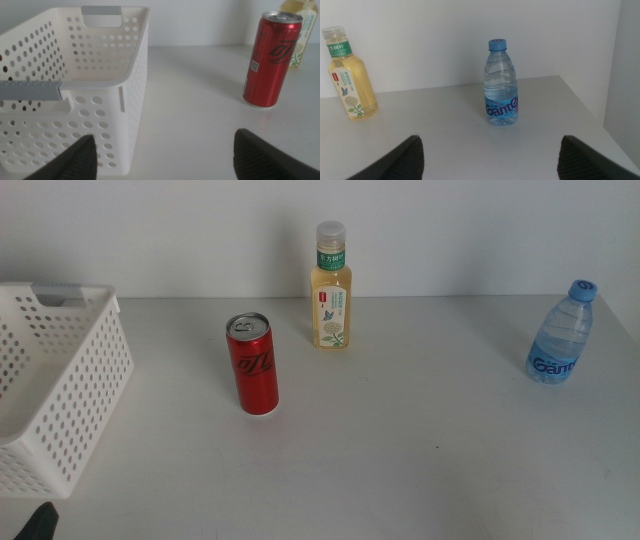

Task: Use arms to grab the bottles and put them into the dustbin to the left of the table.

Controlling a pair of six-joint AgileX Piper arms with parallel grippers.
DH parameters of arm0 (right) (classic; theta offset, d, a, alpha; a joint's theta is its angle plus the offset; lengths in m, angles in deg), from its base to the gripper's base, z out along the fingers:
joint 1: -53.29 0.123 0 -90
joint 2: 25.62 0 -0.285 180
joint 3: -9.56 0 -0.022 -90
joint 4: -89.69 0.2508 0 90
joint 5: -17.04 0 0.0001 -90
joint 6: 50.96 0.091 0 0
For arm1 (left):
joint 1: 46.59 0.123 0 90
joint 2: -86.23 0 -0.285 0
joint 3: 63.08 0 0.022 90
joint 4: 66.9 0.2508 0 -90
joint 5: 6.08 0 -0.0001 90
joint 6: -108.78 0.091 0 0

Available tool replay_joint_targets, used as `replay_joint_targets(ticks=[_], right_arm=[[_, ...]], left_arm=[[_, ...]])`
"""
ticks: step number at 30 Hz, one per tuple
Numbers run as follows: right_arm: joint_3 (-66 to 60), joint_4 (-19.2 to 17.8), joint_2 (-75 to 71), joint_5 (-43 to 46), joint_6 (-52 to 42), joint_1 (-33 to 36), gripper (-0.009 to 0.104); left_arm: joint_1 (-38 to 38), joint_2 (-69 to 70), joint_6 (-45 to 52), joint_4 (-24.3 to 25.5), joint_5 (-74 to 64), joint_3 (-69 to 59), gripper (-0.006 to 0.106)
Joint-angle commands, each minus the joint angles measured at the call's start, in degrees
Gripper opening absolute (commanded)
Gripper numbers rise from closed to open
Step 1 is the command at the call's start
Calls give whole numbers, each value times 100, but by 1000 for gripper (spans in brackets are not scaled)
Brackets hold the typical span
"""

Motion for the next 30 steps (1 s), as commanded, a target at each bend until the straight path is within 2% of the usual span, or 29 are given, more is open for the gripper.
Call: replay_joint_targets(ticks=[1, 9, 19, 24, 30], right_arm=[[56, -45, -124, 413, -35, -38, 94], [56, -45, -124, 413, -35, -38, 94], [56, -45, -124, 413, -35, -38, 94], [56, -45, -124, 413, -35, -38, 94], [56, -45, -124, 413, -35, -38, 94]], left_arm=[[-2, 132, -43, -26, 474, -6, 94], [-2, 132, -40, 246, 704, -6, 94], [-2, 121, -64, 206, 842, 0, 94], [-473, -695, -63, 120, 1590, 0, 94], [-1398, -2269, -58, 120, 3386, 0, 94]])
